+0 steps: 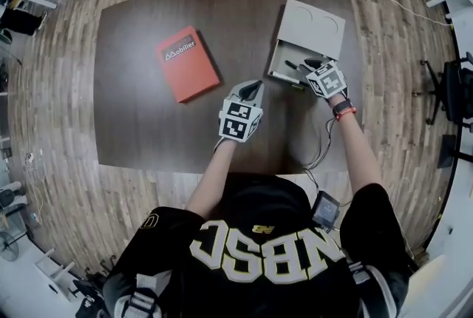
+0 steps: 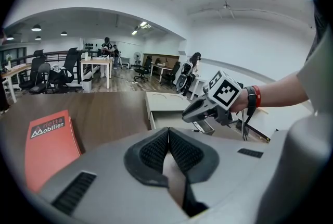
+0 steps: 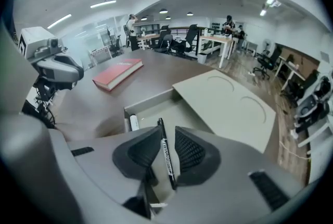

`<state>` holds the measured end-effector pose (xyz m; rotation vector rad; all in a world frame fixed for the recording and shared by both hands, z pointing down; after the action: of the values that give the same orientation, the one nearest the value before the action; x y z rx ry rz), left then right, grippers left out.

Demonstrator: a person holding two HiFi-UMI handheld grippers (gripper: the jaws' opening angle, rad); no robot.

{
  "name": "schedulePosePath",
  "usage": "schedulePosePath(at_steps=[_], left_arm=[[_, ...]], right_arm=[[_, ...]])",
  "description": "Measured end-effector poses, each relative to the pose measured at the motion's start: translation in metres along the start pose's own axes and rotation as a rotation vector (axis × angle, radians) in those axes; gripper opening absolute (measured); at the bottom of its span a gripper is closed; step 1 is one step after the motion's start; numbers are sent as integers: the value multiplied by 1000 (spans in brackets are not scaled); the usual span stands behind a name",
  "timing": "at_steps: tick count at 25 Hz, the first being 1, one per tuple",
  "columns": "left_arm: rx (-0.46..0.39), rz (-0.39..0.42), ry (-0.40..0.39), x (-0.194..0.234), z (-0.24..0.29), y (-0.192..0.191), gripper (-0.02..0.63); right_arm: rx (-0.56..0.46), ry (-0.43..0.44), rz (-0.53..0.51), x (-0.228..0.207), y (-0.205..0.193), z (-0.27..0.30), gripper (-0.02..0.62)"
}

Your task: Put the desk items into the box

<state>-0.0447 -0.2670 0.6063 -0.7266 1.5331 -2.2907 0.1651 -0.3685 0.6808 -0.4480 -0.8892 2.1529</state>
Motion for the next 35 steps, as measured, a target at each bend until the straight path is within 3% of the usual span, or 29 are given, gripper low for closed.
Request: schedulePosePath(at_steps=[10, 22, 25, 28, 35], left_arm=[[-94, 40, 13, -15, -19, 30, 15], [-205, 99, -43, -73, -49, 51, 15], [-230, 107, -59, -89, -56, 52, 15], [-257, 122, -57, -102, -69, 53, 15], [-313, 131, -26, -123, -91, 48, 15]], right_arm=[[-250, -172, 163, 39, 12, -94, 78], [-507, -299, 333, 102, -10, -189, 14], [-570, -370, 371, 112, -17, -212, 9], [-616, -432, 395, 126, -27, -228, 9], [-635, -459, 396, 155, -47, -245, 9]])
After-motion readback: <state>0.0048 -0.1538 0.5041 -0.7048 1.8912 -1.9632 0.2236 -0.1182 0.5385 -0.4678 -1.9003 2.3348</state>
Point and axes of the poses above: the fingertips, and each gripper's own axes: z forward along the fingers, x to its left, y out of its top, the point moved 7 cm from there along -z, backward along the fingers, and after that the axes turned 12 degrees about -x, right-handed, at the moved point
